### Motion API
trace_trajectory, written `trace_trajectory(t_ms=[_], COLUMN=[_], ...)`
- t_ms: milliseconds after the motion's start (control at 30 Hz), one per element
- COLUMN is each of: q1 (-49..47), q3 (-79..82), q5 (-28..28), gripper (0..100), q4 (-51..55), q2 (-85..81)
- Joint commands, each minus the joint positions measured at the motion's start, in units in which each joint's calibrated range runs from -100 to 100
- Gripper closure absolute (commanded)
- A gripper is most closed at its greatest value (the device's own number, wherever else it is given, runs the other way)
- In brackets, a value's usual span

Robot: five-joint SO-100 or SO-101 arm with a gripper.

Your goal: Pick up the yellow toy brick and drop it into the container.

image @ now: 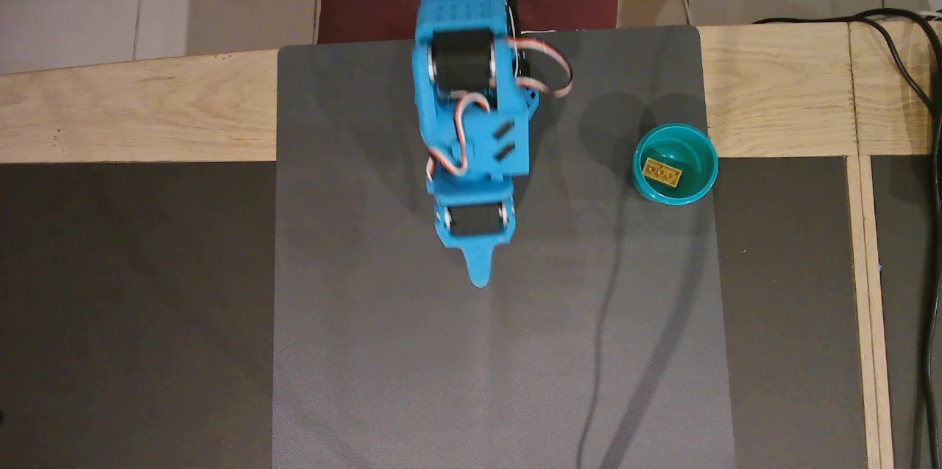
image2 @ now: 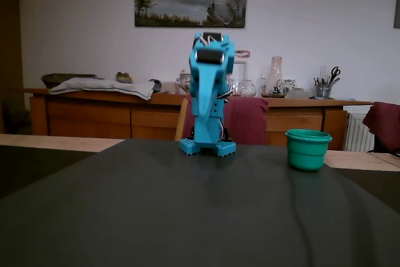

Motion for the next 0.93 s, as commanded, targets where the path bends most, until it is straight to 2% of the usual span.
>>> trace_trajectory(t_ms=[0,100,900], q1=[0.29,0.21,0.21], q3=[6.38,11.07,10.71], q5=[0.05,0.11,0.05], gripper=[100,100,100], q4=[-3.45,-6.47,-6.12], q2=[-0.43,-0.26,-0.26])
